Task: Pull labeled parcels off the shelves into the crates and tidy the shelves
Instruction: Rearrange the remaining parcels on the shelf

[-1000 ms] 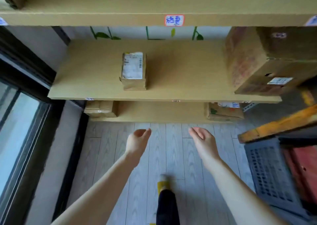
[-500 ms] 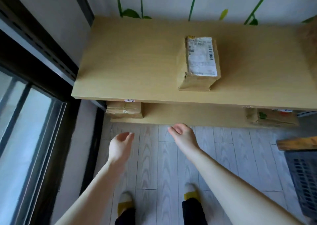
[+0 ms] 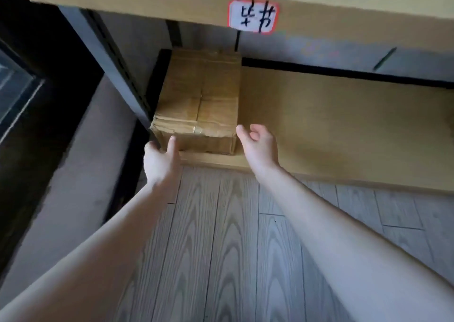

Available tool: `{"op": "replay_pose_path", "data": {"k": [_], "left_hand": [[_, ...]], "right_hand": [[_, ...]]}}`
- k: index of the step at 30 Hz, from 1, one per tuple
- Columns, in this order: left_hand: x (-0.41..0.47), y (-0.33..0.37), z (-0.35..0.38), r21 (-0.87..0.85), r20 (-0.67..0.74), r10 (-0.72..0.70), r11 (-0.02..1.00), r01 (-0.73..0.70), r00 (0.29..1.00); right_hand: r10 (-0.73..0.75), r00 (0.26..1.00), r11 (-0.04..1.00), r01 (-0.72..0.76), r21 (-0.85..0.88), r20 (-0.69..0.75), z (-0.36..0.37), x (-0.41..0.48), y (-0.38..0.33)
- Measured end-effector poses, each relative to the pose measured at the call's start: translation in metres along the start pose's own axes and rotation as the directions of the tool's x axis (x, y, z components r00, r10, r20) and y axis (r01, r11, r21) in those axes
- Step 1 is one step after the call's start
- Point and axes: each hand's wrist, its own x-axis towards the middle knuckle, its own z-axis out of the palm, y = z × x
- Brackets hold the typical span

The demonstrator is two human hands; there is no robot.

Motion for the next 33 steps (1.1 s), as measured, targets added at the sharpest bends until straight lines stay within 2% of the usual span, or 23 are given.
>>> {"op": "replay_pose_path", "data": {"k": [4,8,10,12,14,16,17,19,21,22,24,26,27,30,33], "left_hand": [[0.030,-0.031,0.029,-0.147,-0.068,0.078,0.985,-0.088,0.995],[0.034,-0.044,0.036,-0.315,-0.125,0.225,0.914,-0.254,0.966],[0.027,-0.047,0.033,-0.363,-0.170,0.306,0.864,-0.348,0.937],[0.016,-0.047,0.030,-0.440,-0.167,0.337,0.816,-0.376,0.927],[0.003,-0.045,0.026,-0.534,-0.142,0.321,0.772,-0.345,0.936],[-0.009,-0.040,0.023,-0.606,-0.122,0.334,0.721,-0.337,0.935],[-0.014,-0.037,0.023,-0.623,-0.104,0.365,0.701,-0.347,0.925],[-0.026,-0.033,0.023,-0.608,-0.058,0.437,0.697,-0.379,0.897],[-0.035,-0.033,0.025,-0.561,-0.024,0.506,0.707,-0.431,0.862],[-0.037,-0.034,0.027,-0.539,-0.001,0.531,0.713,-0.448,0.847],[-0.039,-0.037,0.030,-0.481,0.058,0.537,0.754,-0.448,0.842],[-0.039,-0.041,0.031,-0.449,0.111,0.521,0.786,-0.425,0.846],[-0.038,-0.044,0.031,-0.442,0.140,0.526,0.791,-0.422,0.839],[-0.034,-0.054,0.031,-0.491,0.249,0.539,0.786,-0.375,0.804],[-0.031,-0.055,0.031,-0.555,0.300,0.465,0.795,-0.244,0.833]], "right_hand": [[-0.103,0.995,0.992,0.103,0.071,-0.011,0.035,0.033,0.019],[-0.072,0.997,0.979,0.072,0.189,-0.006,0.052,0.044,0.030],[-0.031,0.999,0.964,0.037,0.264,-0.030,0.047,0.042,0.036],[0.033,0.999,0.936,-0.026,0.351,-0.013,0.035,0.035,0.042],[0.101,0.993,0.880,-0.115,0.461,0.054,0.022,0.025,0.049],[0.125,0.974,0.771,-0.216,0.599,0.190,0.011,0.015,0.056],[0.114,0.961,0.758,-0.247,0.604,0.251,0.007,0.009,0.060],[0.072,0.952,0.871,-0.205,0.446,0.297,0.003,0.001,0.067],[0.026,0.980,0.963,-0.078,0.258,0.198,0.003,-0.001,0.072],[-0.005,0.991,0.967,-0.029,0.254,0.131,0.000,-0.003,0.070],[-0.035,0.998,0.919,0.014,0.394,0.046,-0.012,-0.007,0.058],[-0.011,0.997,0.833,-0.030,0.552,0.070,-0.022,-0.009,0.043],[-0.039,0.994,0.828,-0.023,0.560,0.098,-0.025,-0.011,0.037],[-0.143,0.974,0.898,0.053,0.437,0.174,-0.025,-0.016,0.025],[-0.141,0.970,0.914,0.051,0.403,0.197,-0.021,-0.018,0.020]]}}
